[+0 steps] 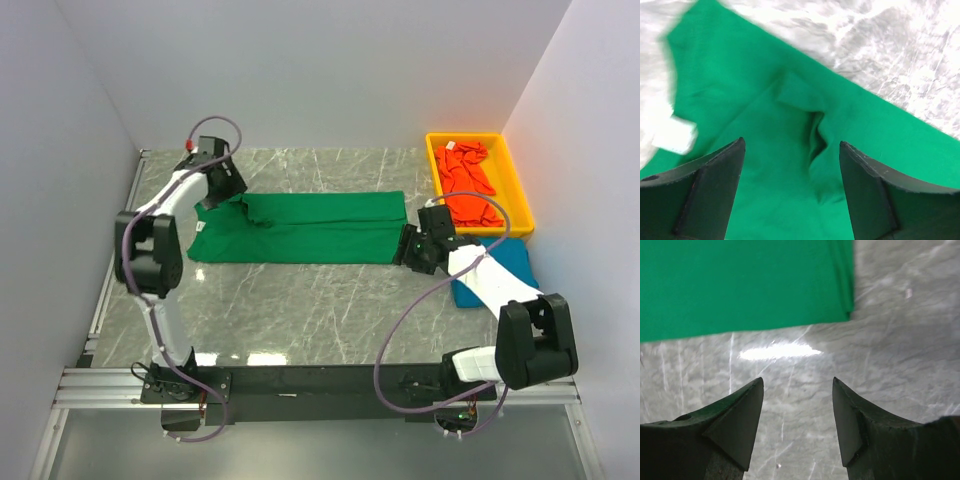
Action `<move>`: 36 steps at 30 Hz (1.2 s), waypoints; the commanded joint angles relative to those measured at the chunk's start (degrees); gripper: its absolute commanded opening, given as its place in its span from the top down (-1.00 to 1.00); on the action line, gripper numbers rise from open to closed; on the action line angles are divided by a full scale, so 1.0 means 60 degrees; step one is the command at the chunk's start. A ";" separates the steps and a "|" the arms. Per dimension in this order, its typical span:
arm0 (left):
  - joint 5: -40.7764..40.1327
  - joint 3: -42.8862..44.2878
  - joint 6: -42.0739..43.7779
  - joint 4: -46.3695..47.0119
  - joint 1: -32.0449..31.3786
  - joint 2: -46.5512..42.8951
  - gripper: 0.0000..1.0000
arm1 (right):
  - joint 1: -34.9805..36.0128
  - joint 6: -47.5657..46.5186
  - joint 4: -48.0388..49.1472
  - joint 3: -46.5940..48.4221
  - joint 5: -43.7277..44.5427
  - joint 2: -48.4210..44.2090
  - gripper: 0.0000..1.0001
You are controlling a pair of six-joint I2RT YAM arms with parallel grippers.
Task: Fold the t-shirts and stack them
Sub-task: Fold the tshirt
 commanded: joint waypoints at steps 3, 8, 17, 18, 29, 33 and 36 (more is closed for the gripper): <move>-0.0504 -0.1543 -0.0904 -0.0154 0.0755 -0.2720 -0.62 | -0.0842 0.0723 0.1018 -0.0169 -0.0838 0.0204 -0.29; 0.0038 -0.4619 -0.1592 0.0402 0.1708 -0.4874 -0.53 | -0.1443 0.1323 0.1926 -0.0565 -0.1731 0.0555 -0.31; 0.0785 -0.6776 -0.1623 0.0696 0.2968 -0.5727 -0.45 | -0.2088 0.2085 0.3069 -0.1136 -0.2348 0.1039 -0.31; 0.0858 -0.6834 -0.1609 0.0783 0.3056 -0.5610 -0.37 | -0.2117 0.2159 0.3230 -0.1181 -0.2362 0.1112 -0.31; 0.1254 -0.6835 -0.1814 0.1077 0.3086 -0.5053 -0.30 | -0.2191 0.2745 0.3846 -0.1459 -0.2012 0.1698 -0.30; 0.1240 -0.6835 -0.1799 0.1063 0.3086 -0.4936 -0.31 | -0.2191 0.2892 0.4036 -0.1445 -0.1894 0.1903 -0.28; 0.1284 -0.6893 -0.1799 0.1048 0.3101 -0.4964 -0.30 | -0.2191 0.3038 0.4125 -0.1459 -0.1835 0.1947 -0.26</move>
